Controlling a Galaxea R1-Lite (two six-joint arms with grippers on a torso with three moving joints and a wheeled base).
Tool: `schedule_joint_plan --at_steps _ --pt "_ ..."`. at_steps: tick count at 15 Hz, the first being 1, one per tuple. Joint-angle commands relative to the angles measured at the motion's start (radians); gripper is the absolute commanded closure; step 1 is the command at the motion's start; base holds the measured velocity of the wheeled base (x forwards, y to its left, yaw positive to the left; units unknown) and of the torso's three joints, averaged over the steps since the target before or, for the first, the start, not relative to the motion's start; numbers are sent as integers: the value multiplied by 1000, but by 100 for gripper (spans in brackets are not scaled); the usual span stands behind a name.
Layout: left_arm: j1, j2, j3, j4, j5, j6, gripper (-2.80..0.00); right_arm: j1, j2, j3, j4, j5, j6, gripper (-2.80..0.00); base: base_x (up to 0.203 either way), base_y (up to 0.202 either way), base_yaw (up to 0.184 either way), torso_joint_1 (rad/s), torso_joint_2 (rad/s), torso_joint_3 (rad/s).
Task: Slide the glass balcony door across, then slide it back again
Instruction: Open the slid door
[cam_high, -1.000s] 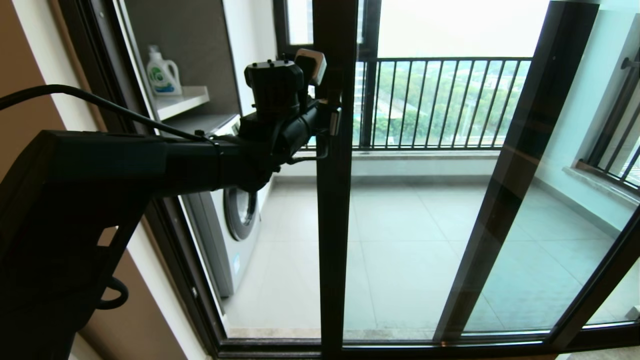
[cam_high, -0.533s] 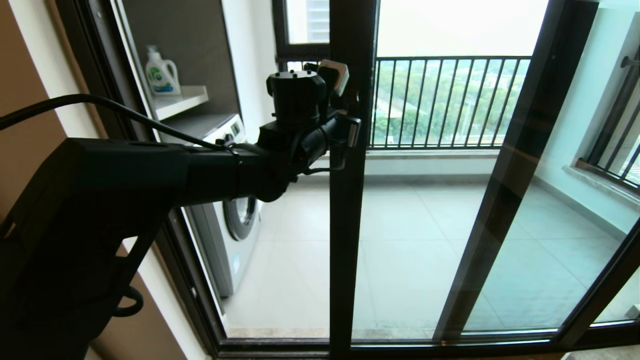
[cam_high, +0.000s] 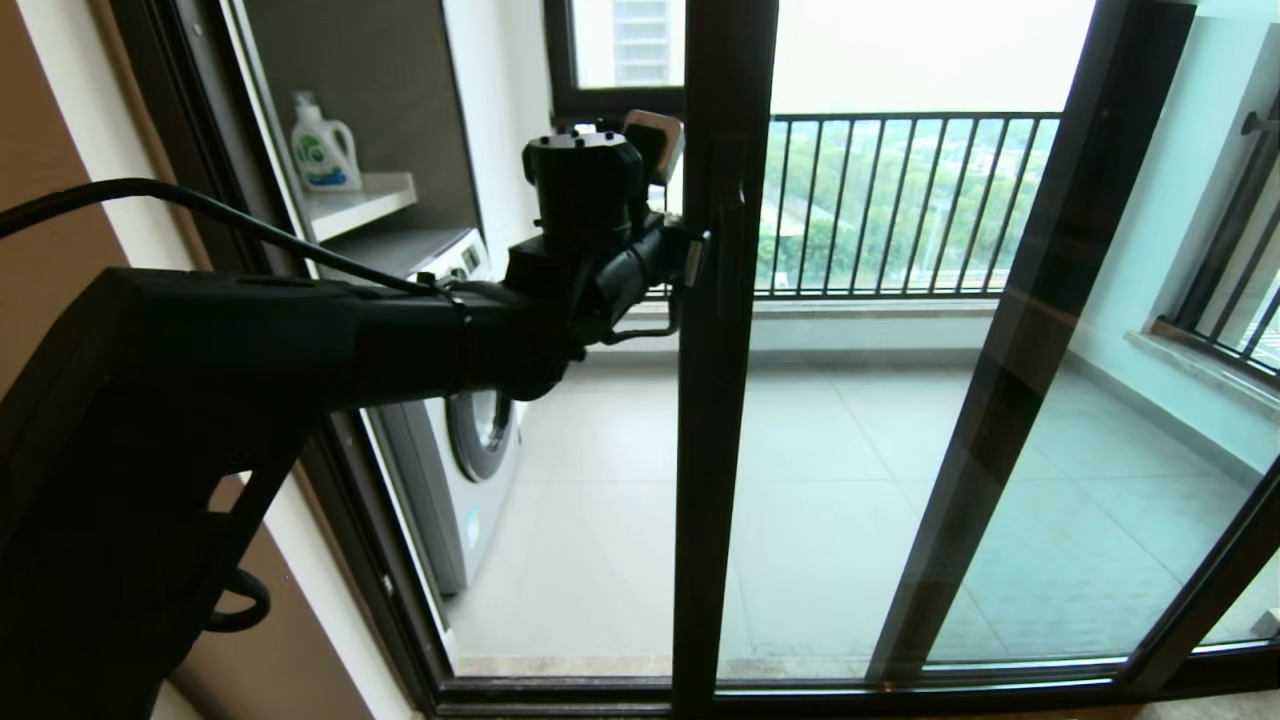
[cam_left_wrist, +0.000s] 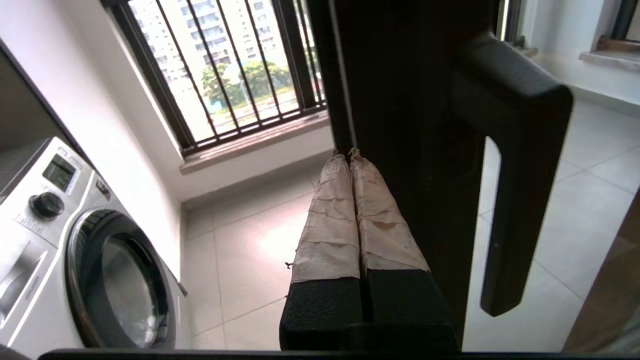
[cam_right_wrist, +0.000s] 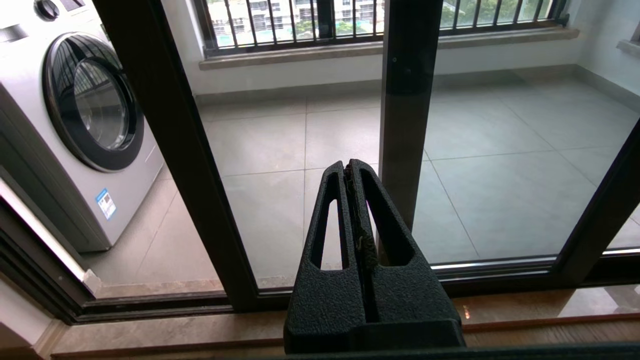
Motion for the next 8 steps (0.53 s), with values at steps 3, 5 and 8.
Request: schedule_joint_plan --at_steps 3,5,8 --pt "92 -209 242 -9 -20 -6 0 0 0 12 -1 0 0 0 0 0 0 0 0 0" --pt "159 -350 414 -37 -68 -12 0 0 0 12 -1 0 0 0 0 0 0 0 0 0" --pt "230 -580 657 -89 -100 -55 0 -1 0 12 -1 0 0 0 0 0 0 0 0 0"
